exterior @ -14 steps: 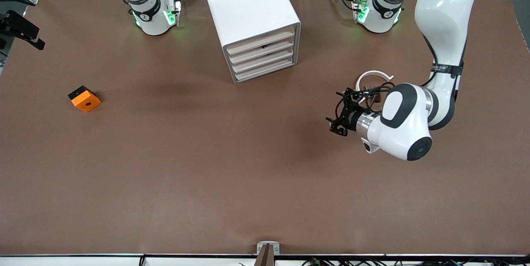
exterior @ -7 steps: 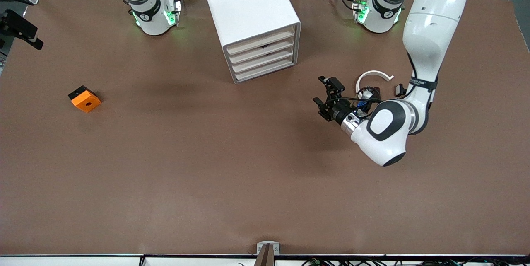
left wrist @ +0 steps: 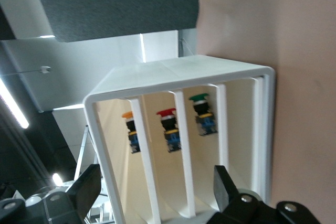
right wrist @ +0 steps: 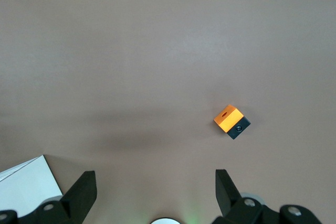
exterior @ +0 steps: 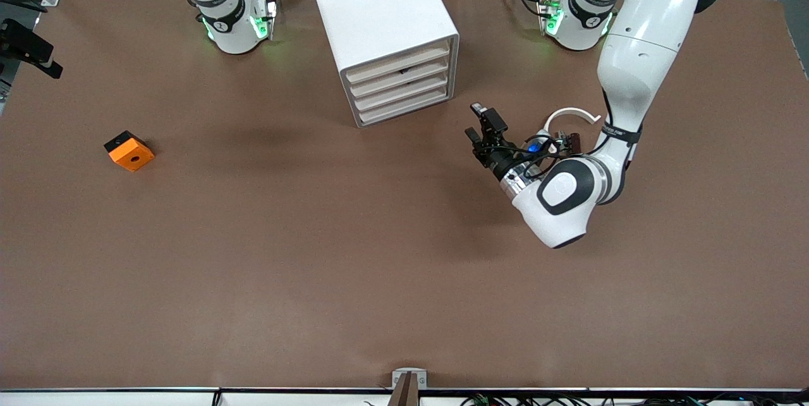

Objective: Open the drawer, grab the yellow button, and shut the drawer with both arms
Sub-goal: 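Grasp the drawer handle with the left gripper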

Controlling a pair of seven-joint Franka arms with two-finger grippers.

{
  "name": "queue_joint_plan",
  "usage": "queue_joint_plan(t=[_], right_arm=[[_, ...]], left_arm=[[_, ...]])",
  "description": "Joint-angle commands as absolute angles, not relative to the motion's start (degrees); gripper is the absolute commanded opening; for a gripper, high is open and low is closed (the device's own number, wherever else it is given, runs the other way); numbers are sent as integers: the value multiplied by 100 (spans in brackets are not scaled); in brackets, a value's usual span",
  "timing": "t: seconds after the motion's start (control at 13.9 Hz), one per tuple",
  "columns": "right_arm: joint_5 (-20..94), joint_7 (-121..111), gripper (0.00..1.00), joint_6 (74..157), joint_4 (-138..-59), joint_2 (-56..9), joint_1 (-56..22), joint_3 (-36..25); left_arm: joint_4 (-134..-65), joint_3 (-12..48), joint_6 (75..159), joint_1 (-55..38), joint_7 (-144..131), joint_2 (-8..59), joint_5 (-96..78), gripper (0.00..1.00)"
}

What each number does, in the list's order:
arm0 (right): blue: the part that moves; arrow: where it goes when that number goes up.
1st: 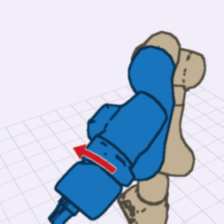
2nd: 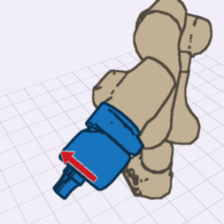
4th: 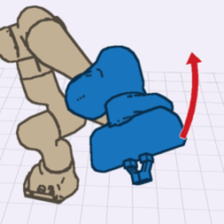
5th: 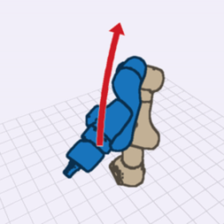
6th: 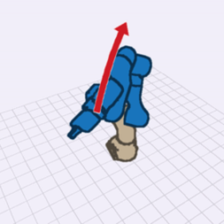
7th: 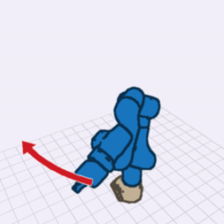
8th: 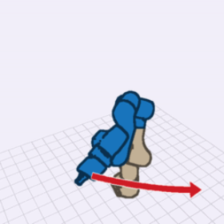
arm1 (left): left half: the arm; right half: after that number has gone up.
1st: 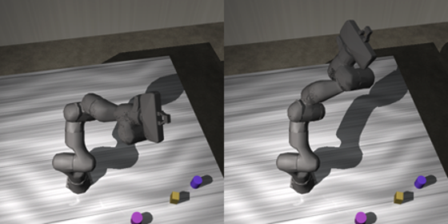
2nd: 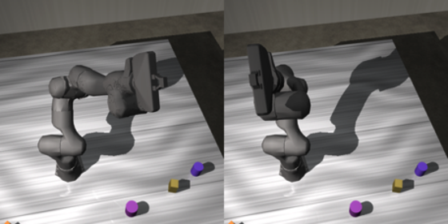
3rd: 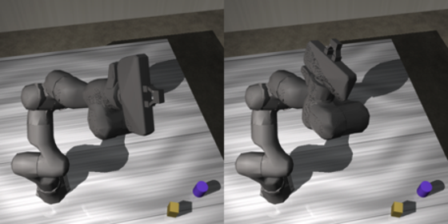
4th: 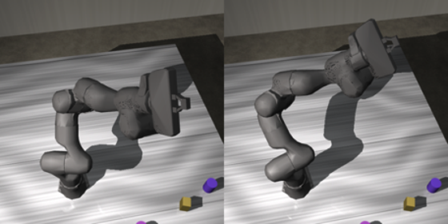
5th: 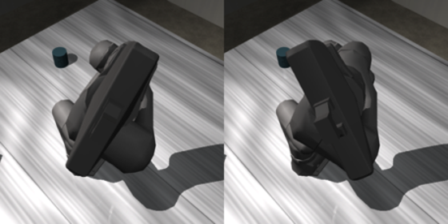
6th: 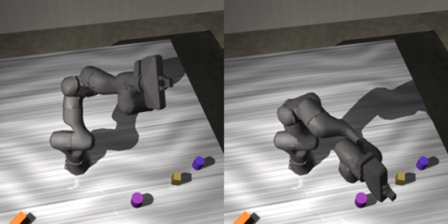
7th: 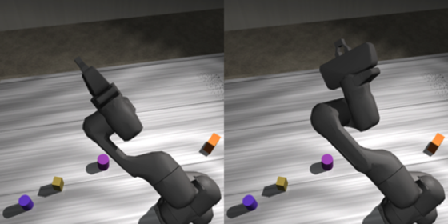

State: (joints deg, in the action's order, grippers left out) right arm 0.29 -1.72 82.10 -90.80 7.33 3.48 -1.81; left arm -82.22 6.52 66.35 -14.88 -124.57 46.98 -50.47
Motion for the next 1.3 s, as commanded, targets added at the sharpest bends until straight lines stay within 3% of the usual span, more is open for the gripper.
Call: queue_joint_plan(t=[0.0,0.43,0.86,1.23], right_arm=[[-26,-228,100,8183,-8808,-94,360,-132],[-62,-273,100,8226,-8710,-597,404,-132],[-271,-272,100,8235,-8675,-659,431,-141],[-440,52,100,8174,-8604,-659,246,-105]], left_arm=[[-8358,869,6504,-1512,-12717,4641,-5159,78],[-8533,993,6504,-1704,-12885,4597,-5265,73],[-8850,1002,6495,-1960,-13288,4351,-5256,71],[-9403,993,6478,-2144,-13377,4026,-5186,61]])
